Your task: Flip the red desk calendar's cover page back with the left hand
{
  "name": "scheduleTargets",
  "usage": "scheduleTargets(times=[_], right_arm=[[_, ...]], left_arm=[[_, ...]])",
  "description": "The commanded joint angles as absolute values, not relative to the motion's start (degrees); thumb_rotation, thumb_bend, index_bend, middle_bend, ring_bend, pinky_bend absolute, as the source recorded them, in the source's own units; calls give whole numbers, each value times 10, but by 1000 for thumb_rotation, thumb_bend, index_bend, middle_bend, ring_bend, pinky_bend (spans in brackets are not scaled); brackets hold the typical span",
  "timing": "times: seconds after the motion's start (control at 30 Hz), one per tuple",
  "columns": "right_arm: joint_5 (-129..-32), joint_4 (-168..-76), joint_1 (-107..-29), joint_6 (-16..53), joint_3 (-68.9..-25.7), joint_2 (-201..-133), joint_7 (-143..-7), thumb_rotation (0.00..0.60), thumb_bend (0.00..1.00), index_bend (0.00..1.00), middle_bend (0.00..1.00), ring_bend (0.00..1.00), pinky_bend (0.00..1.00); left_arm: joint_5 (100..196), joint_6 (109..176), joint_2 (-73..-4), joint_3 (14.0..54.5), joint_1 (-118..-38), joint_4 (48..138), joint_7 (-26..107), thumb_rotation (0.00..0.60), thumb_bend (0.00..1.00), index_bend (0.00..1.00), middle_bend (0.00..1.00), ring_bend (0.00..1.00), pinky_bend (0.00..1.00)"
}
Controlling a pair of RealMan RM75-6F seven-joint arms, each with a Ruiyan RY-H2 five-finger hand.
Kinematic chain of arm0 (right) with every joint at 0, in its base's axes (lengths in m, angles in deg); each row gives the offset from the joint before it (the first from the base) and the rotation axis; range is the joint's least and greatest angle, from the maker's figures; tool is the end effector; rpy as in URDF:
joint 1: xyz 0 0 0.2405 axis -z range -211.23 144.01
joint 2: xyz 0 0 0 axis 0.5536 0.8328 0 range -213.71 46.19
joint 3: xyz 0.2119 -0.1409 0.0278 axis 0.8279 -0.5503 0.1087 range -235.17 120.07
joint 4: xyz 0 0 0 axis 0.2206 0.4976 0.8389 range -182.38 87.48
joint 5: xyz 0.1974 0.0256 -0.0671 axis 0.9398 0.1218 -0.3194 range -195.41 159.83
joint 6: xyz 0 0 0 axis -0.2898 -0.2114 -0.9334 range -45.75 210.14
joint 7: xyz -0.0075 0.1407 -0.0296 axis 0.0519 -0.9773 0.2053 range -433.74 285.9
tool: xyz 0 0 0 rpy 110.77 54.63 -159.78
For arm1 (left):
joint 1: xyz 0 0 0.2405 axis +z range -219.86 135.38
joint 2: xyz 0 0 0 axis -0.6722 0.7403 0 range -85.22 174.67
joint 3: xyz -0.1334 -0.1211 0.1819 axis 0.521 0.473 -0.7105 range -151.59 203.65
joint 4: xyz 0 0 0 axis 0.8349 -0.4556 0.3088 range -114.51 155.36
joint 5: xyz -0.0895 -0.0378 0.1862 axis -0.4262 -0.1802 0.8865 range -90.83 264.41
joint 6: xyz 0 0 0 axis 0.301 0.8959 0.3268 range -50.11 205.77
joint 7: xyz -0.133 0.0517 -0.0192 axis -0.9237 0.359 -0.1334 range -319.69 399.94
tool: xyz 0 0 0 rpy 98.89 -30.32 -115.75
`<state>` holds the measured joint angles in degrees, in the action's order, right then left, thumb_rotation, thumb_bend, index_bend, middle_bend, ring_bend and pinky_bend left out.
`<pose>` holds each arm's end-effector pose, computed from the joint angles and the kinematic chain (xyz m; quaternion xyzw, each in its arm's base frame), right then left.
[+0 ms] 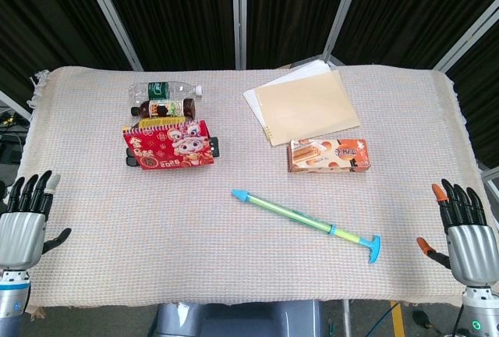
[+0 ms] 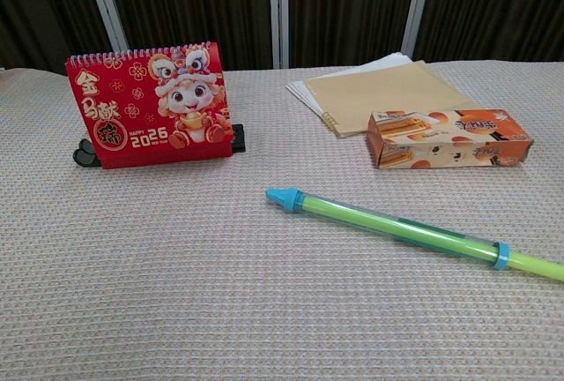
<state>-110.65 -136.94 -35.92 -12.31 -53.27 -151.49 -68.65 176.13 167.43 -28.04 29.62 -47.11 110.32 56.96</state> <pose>-0.2963 -0.1699 0.1619 0.5924 -0.2969 0.4292 0.6137 -0.2918 0.1824 0.1244 -0.6208 -0.2939 -0.3690 0.6262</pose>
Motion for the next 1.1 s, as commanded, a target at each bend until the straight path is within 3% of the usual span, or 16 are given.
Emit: scheduleTargets(times=[0.03, 0.63, 0.77, 0.83, 0.87, 0.9, 0.93, 1.0, 1.1], right_arm=[[-1111, -1365, -359, -127, -533, -1519, -686, 600, 73, 58, 0, 0, 0], [-1096, -1356, -350, -124, -536, -1510, -722, 600, 72, 71, 0, 0, 0], [-1100, -1355, -351, -127, -535, -1509, -723, 600, 72, 80, 0, 0, 0], [-1098, -1354, -351, -123, -535, -1509, -727, 600, 72, 83, 0, 0, 0], [-1096, -1354, -351, -120, -536, -1509, -729, 600, 72, 84, 0, 0, 0], [-1095, -1354, -352, -116, -536, -1509, -731, 600, 72, 86, 0, 0, 0], [-1095, -1354, -352, -115, -537, -1508, -732, 600, 72, 87, 0, 0, 0], [-1096, -1354, -353, -114, -538, -1508, -734, 600, 72, 88, 0, 0, 0], [-1098, -1355, -353, -115, -537, -1507, -736, 600, 72, 88, 0, 0, 0]], left_arm=[[1757, 1669, -278, 296, -474, 1108, 570, 600, 21, 0, 0, 0, 0], [1737, 1627, -273, 290, -489, 1134, 567, 600, 31, 0, 0, 0, 0], [1733, 1622, -279, 294, -494, 1135, 564, 600, 53, 0, 0, 0, 0], [1730, 1622, -284, 295, -495, 1130, 565, 600, 141, 0, 0, 4, 11], [1728, 1623, -288, 295, -494, 1128, 565, 600, 203, 0, 21, 43, 50], [1726, 1628, -295, 298, -493, 1125, 562, 600, 312, 0, 105, 148, 147], [1724, 1633, -299, 301, -492, 1124, 561, 600, 422, 0, 229, 284, 276], [1721, 1650, -318, 313, -491, 1116, 549, 600, 577, 0, 450, 485, 442], [1703, 1637, -334, 323, -497, 1116, 511, 600, 697, 0, 589, 599, 516]])
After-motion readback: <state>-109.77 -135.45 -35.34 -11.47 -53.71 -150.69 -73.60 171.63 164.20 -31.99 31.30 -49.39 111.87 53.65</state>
